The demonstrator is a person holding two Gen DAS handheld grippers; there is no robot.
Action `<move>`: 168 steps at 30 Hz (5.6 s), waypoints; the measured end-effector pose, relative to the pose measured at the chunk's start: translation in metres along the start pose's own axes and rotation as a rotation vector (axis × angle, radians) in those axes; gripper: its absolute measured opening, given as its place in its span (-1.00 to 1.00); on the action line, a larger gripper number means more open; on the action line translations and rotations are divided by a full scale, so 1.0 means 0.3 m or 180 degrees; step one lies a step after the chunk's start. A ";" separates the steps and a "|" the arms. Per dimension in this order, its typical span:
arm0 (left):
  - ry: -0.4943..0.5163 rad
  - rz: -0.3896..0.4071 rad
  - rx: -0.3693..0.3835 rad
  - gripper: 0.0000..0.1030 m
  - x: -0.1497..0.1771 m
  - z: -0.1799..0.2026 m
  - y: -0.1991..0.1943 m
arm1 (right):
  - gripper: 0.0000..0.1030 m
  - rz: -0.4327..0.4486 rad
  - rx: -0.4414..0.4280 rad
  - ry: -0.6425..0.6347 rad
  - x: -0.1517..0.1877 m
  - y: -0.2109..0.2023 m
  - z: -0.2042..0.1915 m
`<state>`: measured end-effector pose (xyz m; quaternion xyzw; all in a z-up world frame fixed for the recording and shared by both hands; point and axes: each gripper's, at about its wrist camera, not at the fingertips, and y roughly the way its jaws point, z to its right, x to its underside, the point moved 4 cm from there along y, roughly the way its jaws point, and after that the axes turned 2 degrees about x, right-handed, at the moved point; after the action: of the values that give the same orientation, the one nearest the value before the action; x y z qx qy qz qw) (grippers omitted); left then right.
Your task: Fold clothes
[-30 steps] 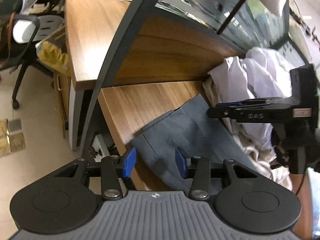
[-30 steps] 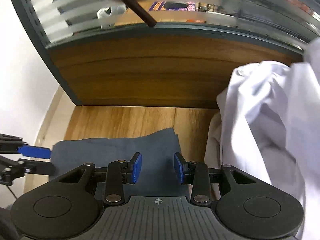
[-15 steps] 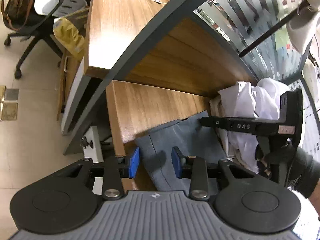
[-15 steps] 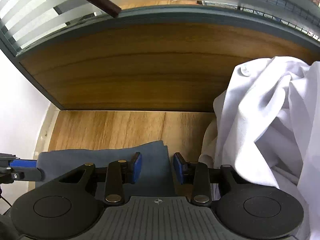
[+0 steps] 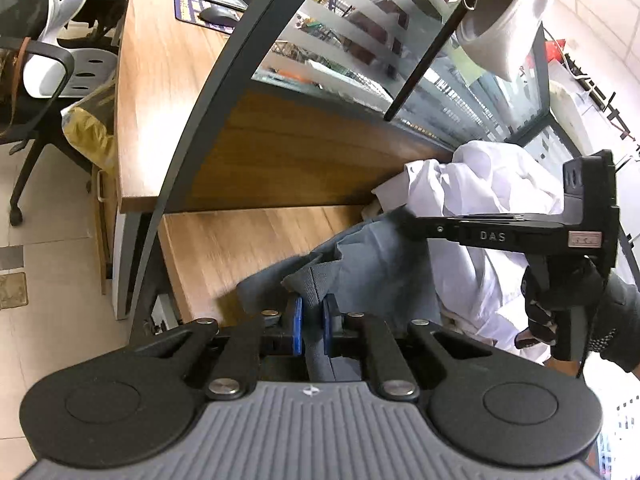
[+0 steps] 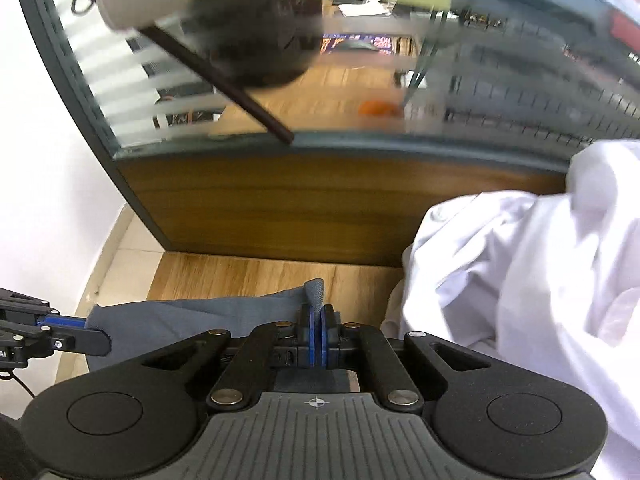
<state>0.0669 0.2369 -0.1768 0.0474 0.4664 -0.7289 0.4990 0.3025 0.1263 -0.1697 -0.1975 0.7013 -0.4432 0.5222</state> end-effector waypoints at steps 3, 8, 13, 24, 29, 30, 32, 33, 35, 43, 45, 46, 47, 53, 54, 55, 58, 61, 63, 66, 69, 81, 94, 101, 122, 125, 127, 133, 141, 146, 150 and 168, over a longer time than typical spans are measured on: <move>-0.0205 -0.0114 -0.0136 -0.79 -0.011 -0.044 0.060 | -0.90 -0.0028 0.0068 0.0001 -0.019 0.021 0.011; -0.0468 -0.0227 -0.0435 -0.49 -0.003 -0.114 0.134 | -0.82 -0.0322 0.0258 -0.0175 -0.010 0.183 -0.005; -0.0522 -0.0062 -0.0407 0.09 -0.003 -0.150 0.086 | -0.65 -0.0345 0.0364 -0.0210 -0.010 0.193 -0.008; -0.0198 -0.0171 -0.0261 -0.02 0.003 -0.112 0.177 | -0.44 -0.0251 0.0330 0.0175 0.069 0.032 -0.097; -0.0143 -0.0240 -0.0257 -0.62 0.019 -0.077 0.214 | -0.40 -0.0220 0.0386 0.0434 0.121 -0.059 -0.093; -0.0148 -0.0247 -0.0254 -0.73 0.021 -0.072 0.219 | -0.40 -0.0209 0.0398 0.0497 0.134 -0.077 -0.093; 0.0079 -0.0154 -0.0276 -0.73 0.017 -0.030 0.203 | -0.40 -0.0190 0.0435 0.0616 0.161 -0.118 -0.087; 0.0265 -0.0107 -0.0214 -0.74 0.015 0.007 0.190 | -0.39 -0.0177 0.0461 0.0678 0.172 -0.144 -0.086; 0.0662 -0.0015 -0.0060 -0.74 0.013 0.089 0.162 | -0.39 -0.0137 0.0490 0.0839 0.200 -0.181 -0.075; 0.1981 -0.0043 0.0787 -0.74 0.127 0.419 0.099 | -0.06 0.0094 0.0364 0.1777 0.291 -0.347 -0.001; 0.2225 -0.0119 0.0959 -0.74 0.179 0.470 0.097 | 0.08 0.0109 0.0229 0.2077 0.318 -0.372 0.026; 0.2315 -0.0157 0.1030 -0.74 0.204 0.488 0.097 | 0.10 0.0084 0.0186 0.2231 0.337 -0.370 0.041; 0.2385 -0.0210 0.1098 -0.74 0.227 0.504 0.100 | 0.10 0.0060 0.0142 0.2384 0.357 -0.367 0.057; 0.2762 -0.0452 0.1358 -0.74 0.342 0.550 0.099 | 0.11 -0.0098 -0.0040 0.2959 0.461 -0.319 0.109; 0.2816 -0.0483 0.1393 -0.74 0.354 0.557 0.098 | 0.11 -0.0140 -0.0038 0.2911 0.462 -0.306 0.098; 0.2863 -0.0511 0.1424 -0.74 0.367 0.565 0.097 | 0.12 -0.0181 -0.0037 0.2862 0.464 -0.293 0.088; 0.2960 -0.0602 0.1511 -0.74 0.401 0.588 0.095 | 0.13 -0.0304 -0.0029 0.2715 0.469 -0.254 0.057; 0.2994 -0.0655 0.1585 -0.74 0.419 0.607 0.090 | -0.05 -0.0381 0.0082 0.2569 0.491 -0.227 0.026; 0.3006 -0.0714 0.1636 -0.72 0.428 0.617 0.089 | -0.87 -0.0405 0.0110 0.2514 0.509 -0.218 0.012; 0.2863 -0.0760 0.1868 -0.51 0.406 0.609 0.063 | -0.85 -0.0234 0.0133 0.2644 0.548 -0.259 0.016; 0.2597 -0.0758 0.2174 -0.11 0.362 0.567 0.008 | -0.86 0.0024 0.0138 0.2889 0.596 -0.343 0.024; 0.1840 -0.0751 0.1165 -0.01 0.219 0.352 0.051 | -0.86 0.0599 0.0496 0.3712 1.061 -0.755 -0.006; 0.2304 -0.0761 0.1001 0.05 0.454 0.614 -0.008 | -0.86 0.0849 0.0914 0.4188 1.696 -1.172 -0.076; 0.2428 -0.0880 0.1038 0.05 0.651 0.745 -0.036 | -0.85 0.0970 0.0950 0.4420 1.972 -1.267 -0.088; 0.3335 -0.1591 0.1192 0.11 0.977 0.878 0.148 | -0.38 0.0781 0.1621 0.4141 2.154 -1.237 -0.261; 0.3497 -0.1688 0.1267 0.11 1.025 0.899 0.175 | -0.39 0.0680 0.1660 0.4069 2.161 -1.199 -0.253; 0.3562 -0.1743 0.1294 0.11 1.050 0.910 0.191 | -0.38 0.0630 0.1747 0.4042 2.176 -1.195 -0.240; 0.3573 -0.1853 0.1228 0.16 1.092 0.910 0.242 | -0.46 0.0617 0.1411 0.4091 2.212 -1.169 -0.208; 0.3762 -0.1882 0.1184 0.57 1.145 0.937 0.241 | -0.92 0.0727 0.1366 0.4134 2.214 -1.238 -0.263; 0.3706 -0.1865 0.1143 0.71 1.159 0.941 0.244 | -0.91 0.0764 0.1414 0.4298 2.241 -1.261 -0.347; 0.3788 -0.1892 0.1139 0.73 1.165 0.945 0.246 | -0.87 0.0583 0.1364 0.4326 2.277 -1.229 -0.390; 0.3570 -0.1775 0.0937 0.73 1.124 0.922 0.212 | 0.09 0.0844 0.1786 0.3874 2.178 -1.217 -0.162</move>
<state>0.0577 -0.1991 -0.2421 0.3663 0.5463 -0.7522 -0.0406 -0.0554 -0.5302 -0.2288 0.3174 0.7469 -0.5726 0.1162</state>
